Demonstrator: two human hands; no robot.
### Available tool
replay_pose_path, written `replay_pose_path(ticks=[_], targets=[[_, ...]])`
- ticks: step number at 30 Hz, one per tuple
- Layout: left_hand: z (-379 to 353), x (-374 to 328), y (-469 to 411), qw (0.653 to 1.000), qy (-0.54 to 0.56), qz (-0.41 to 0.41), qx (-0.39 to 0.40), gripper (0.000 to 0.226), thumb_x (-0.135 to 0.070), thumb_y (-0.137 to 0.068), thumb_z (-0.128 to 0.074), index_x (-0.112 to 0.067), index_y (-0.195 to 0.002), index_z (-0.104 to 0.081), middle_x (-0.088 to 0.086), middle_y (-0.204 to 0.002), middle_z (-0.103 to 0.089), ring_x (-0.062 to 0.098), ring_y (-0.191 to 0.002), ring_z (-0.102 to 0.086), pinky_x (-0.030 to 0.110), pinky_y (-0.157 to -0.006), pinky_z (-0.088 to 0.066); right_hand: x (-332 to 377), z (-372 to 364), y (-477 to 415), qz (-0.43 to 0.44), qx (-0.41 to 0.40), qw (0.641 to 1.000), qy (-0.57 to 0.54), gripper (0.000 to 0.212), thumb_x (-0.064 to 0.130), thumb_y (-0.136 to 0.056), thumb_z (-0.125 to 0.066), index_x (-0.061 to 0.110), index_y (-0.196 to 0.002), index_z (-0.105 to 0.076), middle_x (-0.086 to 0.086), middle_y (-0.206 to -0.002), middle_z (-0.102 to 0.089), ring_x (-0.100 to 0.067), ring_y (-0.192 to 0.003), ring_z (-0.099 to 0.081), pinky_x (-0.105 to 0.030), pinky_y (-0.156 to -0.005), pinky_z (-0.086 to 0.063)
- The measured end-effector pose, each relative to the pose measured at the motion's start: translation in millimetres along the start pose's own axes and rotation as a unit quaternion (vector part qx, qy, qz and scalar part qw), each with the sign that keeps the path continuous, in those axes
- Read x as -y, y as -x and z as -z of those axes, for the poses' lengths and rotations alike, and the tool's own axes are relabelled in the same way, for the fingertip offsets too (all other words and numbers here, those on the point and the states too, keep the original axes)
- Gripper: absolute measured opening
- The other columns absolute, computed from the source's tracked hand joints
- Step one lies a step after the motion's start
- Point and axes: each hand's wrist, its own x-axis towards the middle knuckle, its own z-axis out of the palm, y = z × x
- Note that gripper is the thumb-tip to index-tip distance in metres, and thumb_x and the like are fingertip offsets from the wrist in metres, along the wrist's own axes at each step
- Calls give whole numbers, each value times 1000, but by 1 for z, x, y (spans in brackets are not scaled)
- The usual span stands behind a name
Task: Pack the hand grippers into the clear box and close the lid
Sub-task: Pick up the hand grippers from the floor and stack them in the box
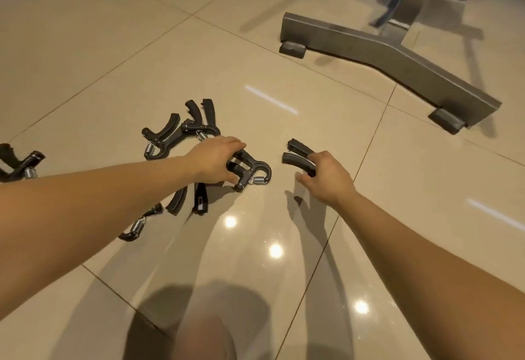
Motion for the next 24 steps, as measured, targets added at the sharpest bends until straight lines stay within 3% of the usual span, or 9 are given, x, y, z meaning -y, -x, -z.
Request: replay_pose_path(ticks=[2, 6, 10, 13, 17, 24], targets=[[-11, 12, -19, 1000, -15, -13, 14, 95, -47, -78, -79, -14, -155, -34, 7, -159, -36, 26, -146, -32, 40, -119, -27, 0, -11, -30, 7, 1, 1000, 22, 46, 35, -90, -66, 13, -129, -57, -7, -126, -55, -32, -113, -57, -43, -88, -50], [-34, 29, -42, 999, -16, -36, -5, 87, -49, -75, -81, -19, -148, -46, 4, -148, -49, 26, -139, -40, 44, -115, -31, -4, -28, -77, -7, 20, 997, 75, 43, 37, -86, -69, 11, -117, -54, -9, -118, -58, -33, -110, -55, -40, -85, -43], [-39, 25, -47, 999, 5, -21, -45, 78, -65, -70, -77, -27, -136, -58, -2, -121, -58, 23, -115, -49, 43, -98, -41, -19, -43, -79, -13, -2, 991, 131, 48, 37, -86, -70, 15, -126, -53, -9, -117, -57, -33, -109, -54, -40, -82, -39], [-43, 14, -42, 998, 35, 5, -46, 78, -72, -62, -77, -25, -122, -64, -4, -104, -58, 21, -99, -52, 41, -84, -48, -29, -49, -68, -19, -24, 994, 109, 45, 37, -85, -71, 16, -123, -58, -7, -111, -56, -31, -103, -54, -39, -80, -44], [-42, -7, -28, 995, 80, 19, -53, 67, -64, -61, -81, -24, -112, -63, -6, -98, -61, 19, -90, -57, 38, -76, -52, -40, -37, -41, -35, -13, 999, 37, 45, 44, -80, -78, 21, -116, -64, -2, -104, -56, -26, -95, -57, -38, -74, -52], [5, -81, 17, 986, 148, -15, -73, 58, -52, -67, -85, -24, -110, -60, -7, -98, -66, 17, -87, -62, 37, -76, -53, -78, 40, 54, -10, -45, 999, 23, 40, 51, -81, -75, 24, -110, -66, 2, -93, -52, -23, -80, -56, -34, -66, -44]])
